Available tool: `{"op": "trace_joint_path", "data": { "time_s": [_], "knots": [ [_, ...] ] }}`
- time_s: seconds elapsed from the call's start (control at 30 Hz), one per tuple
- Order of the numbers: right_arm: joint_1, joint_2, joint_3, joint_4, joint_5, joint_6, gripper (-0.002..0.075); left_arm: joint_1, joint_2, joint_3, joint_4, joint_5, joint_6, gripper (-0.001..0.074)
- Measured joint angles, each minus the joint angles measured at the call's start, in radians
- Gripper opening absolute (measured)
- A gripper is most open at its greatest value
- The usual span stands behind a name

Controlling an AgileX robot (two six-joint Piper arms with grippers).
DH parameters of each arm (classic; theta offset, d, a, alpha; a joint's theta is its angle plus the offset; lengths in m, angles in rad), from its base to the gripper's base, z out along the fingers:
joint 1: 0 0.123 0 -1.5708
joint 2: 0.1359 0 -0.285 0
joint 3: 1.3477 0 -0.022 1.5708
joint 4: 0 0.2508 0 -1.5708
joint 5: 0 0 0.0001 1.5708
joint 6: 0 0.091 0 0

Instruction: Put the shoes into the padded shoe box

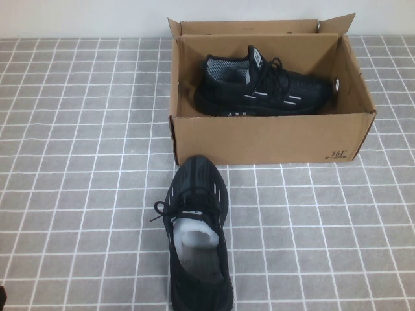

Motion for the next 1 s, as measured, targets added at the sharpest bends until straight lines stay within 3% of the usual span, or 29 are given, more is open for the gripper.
{"op": "trace_joint_path", "data": {
  "time_s": [0.17,0.37,1.0],
  "knots": [
    [0.000,-0.237,0.301,0.000,-0.155,0.043,-0.0007,0.000,0.000,0.000,0.000,0.000,0.000,-0.0004],
    [0.000,-0.409,0.526,0.000,-0.238,0.051,-0.0007,0.000,0.000,0.000,0.000,0.000,0.000,-0.0004],
    [0.000,-0.436,0.655,-0.006,-0.239,0.051,-0.0007,0.000,0.000,0.000,0.000,0.000,-0.001,-0.0004]
  ]
}}
